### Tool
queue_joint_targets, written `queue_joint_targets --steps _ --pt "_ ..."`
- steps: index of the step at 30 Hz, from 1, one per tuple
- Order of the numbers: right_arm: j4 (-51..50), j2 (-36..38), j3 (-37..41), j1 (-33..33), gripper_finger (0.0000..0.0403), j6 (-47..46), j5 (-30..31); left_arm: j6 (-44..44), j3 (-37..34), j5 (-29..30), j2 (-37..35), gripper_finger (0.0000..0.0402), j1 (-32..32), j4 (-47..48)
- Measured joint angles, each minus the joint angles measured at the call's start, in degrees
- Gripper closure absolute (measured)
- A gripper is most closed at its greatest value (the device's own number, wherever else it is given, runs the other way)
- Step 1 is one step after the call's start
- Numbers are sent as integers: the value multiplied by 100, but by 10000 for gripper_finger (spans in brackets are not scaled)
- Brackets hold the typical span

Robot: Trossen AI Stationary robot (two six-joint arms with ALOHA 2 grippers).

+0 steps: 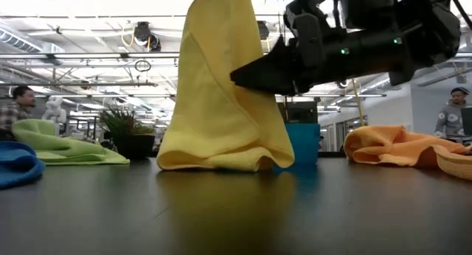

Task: Fold microfiber towels
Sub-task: Fold the yellow microfiber cloth

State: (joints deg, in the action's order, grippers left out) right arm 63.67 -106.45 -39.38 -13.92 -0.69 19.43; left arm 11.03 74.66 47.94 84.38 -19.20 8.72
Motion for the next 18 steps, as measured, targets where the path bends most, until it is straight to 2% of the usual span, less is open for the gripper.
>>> queue_joint_targets --steps 7,18 --pt "-39 -321 -218 46 273 -21 309 -60 -3 0 0 398 -10 -1" --pt "-139 -343 -221 20 324 -169 301 83 -3 4 0 394 -96 4"
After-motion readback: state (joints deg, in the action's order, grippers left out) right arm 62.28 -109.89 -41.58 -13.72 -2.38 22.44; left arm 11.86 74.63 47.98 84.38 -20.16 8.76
